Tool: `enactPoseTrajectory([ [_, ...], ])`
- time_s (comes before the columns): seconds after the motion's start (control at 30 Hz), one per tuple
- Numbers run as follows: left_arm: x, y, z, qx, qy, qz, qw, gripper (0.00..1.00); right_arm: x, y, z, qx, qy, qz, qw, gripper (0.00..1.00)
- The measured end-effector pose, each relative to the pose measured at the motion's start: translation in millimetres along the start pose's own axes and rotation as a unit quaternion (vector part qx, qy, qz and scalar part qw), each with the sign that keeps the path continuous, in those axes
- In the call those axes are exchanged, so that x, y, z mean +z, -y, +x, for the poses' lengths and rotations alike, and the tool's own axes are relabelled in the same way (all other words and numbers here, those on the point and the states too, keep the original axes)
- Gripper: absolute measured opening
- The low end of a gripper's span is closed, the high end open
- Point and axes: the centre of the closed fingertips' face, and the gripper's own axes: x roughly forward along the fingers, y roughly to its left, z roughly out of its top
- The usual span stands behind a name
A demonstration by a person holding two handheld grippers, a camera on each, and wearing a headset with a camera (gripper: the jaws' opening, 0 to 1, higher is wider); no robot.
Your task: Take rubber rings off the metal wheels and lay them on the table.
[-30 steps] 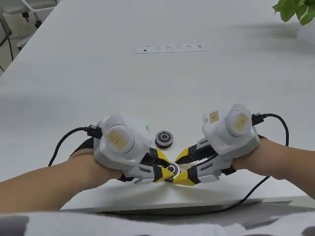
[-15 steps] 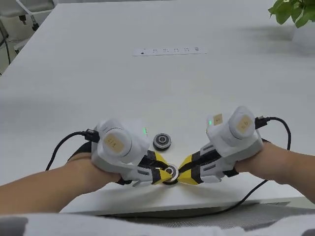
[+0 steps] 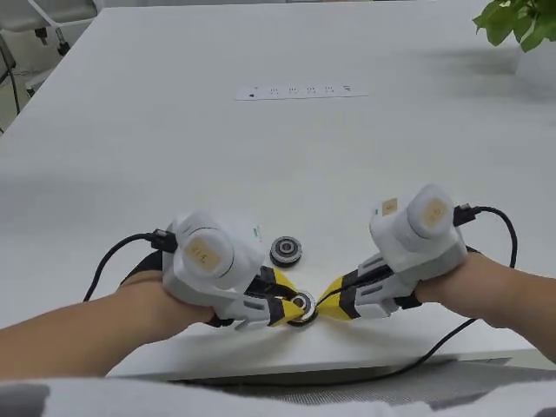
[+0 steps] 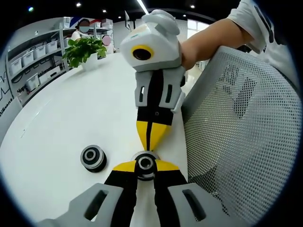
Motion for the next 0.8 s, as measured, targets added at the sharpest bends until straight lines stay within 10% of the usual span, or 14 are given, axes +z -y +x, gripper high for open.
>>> enactPoseTrajectory([
  [0.8, 1.2, -2.6, 1.2, 0.013, -0.001, -0.007, 0.9999, 0.07, 12.8, -4.1, -7.1, 0.005, 0.057, 0.077, 0.9954, 0.0],
])
